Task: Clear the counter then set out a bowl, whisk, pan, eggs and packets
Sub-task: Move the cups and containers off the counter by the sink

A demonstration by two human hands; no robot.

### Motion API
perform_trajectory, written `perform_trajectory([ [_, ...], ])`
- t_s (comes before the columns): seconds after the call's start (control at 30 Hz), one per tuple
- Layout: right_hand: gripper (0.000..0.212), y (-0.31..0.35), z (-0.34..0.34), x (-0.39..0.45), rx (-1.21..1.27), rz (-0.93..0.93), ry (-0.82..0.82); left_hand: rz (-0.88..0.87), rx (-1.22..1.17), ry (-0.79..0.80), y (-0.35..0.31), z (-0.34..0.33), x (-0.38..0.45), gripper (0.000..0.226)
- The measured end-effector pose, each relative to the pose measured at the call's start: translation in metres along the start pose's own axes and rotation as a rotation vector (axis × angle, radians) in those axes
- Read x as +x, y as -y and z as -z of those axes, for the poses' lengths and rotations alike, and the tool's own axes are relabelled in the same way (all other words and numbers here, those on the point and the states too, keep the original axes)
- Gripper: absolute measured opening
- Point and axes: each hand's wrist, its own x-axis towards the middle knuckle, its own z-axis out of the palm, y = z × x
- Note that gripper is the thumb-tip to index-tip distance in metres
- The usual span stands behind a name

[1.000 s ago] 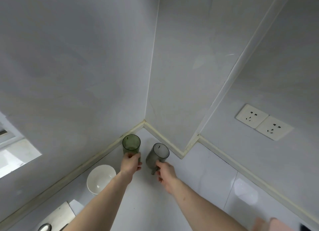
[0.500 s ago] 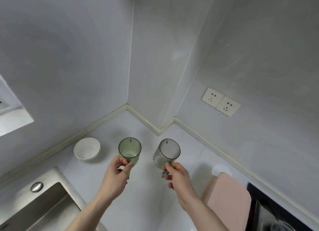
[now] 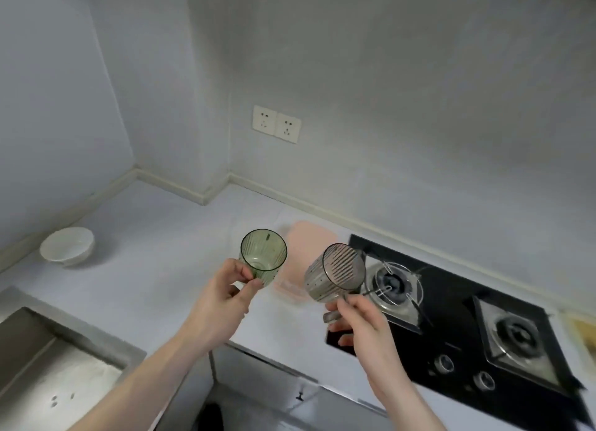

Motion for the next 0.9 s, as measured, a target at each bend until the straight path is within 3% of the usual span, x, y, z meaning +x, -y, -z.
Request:
perform_trajectory([
  [0.3, 0.018, -0.078, 0.159, -0.134, 0.179, -0.032, -0.311, -0.089, -0.035, 0.290, -0.041, -0.163, -0.115, 0.012],
  [0.5, 0.017, -0.113, 0.221, -0.191, 0.286, -0.048, -0.474, -0.121, 0.012, 0.458, -0.053, -0.233, -0.158, 0.012],
  [0.63, 0.017, -0.128, 0.260, -0.213, 0.341, -0.048, -0.549, -0.161, 0.050, 0.536, -0.063, -0.276, -0.170, 0.010],
  [0.9, 0.036, -0.145, 0.357, -0.211, 0.359, -0.053, -0.616, -0.164, 0.090, 0.653, -0.084, -0.387, -0.171, 0.011],
])
